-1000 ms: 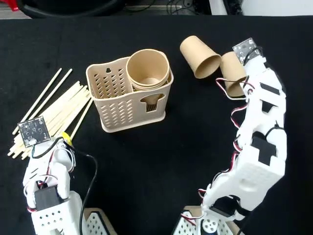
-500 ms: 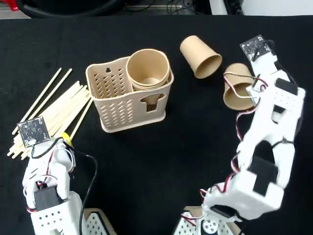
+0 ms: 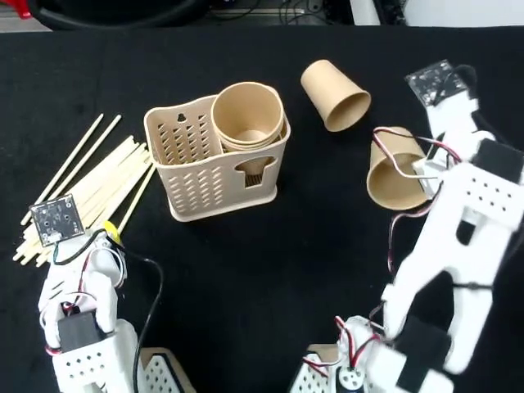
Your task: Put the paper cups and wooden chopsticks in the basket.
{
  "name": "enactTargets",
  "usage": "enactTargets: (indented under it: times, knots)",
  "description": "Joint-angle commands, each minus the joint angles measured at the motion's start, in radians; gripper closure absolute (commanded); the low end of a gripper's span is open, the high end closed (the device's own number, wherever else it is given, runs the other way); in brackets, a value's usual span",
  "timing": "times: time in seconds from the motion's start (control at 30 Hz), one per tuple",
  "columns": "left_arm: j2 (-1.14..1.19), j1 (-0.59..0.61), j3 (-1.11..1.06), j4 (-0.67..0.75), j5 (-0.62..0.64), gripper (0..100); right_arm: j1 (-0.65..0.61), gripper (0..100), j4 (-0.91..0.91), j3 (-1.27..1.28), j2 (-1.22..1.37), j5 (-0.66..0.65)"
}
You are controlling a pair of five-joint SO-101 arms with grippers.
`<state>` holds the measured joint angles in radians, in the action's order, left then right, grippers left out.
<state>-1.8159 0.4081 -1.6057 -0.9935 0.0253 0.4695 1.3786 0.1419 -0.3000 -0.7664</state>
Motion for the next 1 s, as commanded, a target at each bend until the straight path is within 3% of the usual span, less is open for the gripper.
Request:
enactTargets:
  times: [0.0, 0.2, 0.33, 0.57, 0.73, 0.97]
  knots:
    - [-0.005, -0.010, 0.004, 0.017, -0.005, 87, -0.035, 98.7, 0.123, -0.125, -0.113, 0.100]
    - [-0.005, -0.010, 0.004, 0.017, -0.005, 87, -0.258, 98.7, 0.230, -0.262, -0.242, 0.259]
    - [-0.005, -0.010, 0.004, 0.017, -0.005, 87, -0.416, 98.7, 0.295, -0.444, -0.272, 0.443]
    - [-0.005, -0.010, 0.004, 0.017, -0.005, 87, -0.700, 98.7, 0.252, -0.507, -0.269, 0.594]
    - [-0.003, -0.010, 0.004, 0.017, -0.005, 87, -0.752, 98.7, 0.221, -0.510, -0.226, 0.729]
    - [-0.003, -0.008, 0.004, 0.017, -0.005, 87, -0.750, 98.7, 0.261, -0.510, -0.081, 0.776]
